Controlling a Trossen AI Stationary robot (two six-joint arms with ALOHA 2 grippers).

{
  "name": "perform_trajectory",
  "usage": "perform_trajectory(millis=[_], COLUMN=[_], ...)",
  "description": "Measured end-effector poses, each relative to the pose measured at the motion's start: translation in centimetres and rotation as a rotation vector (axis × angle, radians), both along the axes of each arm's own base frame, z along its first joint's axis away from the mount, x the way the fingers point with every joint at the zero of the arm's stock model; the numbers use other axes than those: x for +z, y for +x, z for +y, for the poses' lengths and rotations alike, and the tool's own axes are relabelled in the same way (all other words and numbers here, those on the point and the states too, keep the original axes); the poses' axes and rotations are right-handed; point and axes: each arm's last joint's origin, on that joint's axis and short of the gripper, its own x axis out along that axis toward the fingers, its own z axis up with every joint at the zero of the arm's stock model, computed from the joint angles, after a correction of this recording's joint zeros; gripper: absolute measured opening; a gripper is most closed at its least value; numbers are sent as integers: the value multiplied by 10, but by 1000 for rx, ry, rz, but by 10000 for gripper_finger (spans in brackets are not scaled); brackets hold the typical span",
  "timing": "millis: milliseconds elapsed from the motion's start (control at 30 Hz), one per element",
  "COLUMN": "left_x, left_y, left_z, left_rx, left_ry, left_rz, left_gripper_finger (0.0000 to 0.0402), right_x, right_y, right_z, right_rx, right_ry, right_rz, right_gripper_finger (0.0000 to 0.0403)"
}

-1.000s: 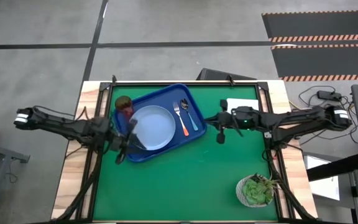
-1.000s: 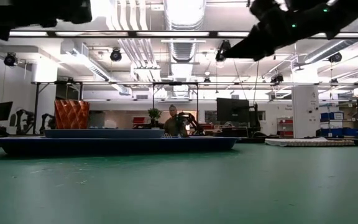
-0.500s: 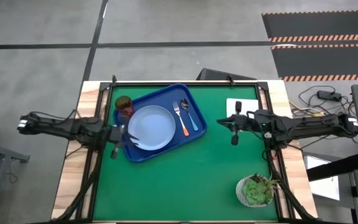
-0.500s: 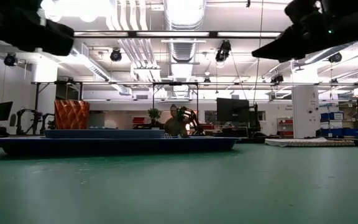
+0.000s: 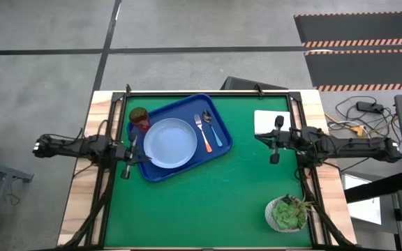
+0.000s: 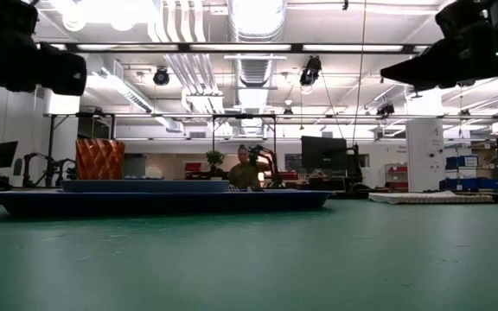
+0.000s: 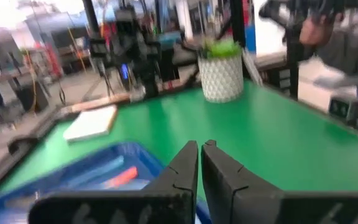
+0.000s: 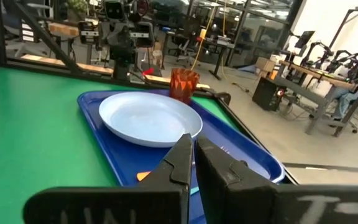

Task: Pick and place plate/cup/fork/spoon on tray
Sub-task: Return to Home Position

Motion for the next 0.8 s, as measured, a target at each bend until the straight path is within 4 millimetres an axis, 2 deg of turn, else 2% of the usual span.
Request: perform_trajectory(millis=[167,467,533,667,800], left_x=[-6,-2,-2,0,-1], left_y=[4,5,5,5,5], left_z=[0,-1,-1,0,-1], left_rx=[2,4,5,7,7], left_ry=[-2,-23,-37,-43,-42], left_rz=[-19,-86,-93,-106,-100], left_gripper_finger=[0,0,0,0,0], right_x=[0,-9,-22,-34,-38], right_y=[-13,-28,-26,-22,-22], right_z=[1,2,2,2,2], right_rx=[-1,-20,-15,-3,3], right_ry=[-33,-137,-139,-139,-103], right_rz=[-37,-106,-67,-21,17], right_gripper_finger=[9,9,9,9,9])
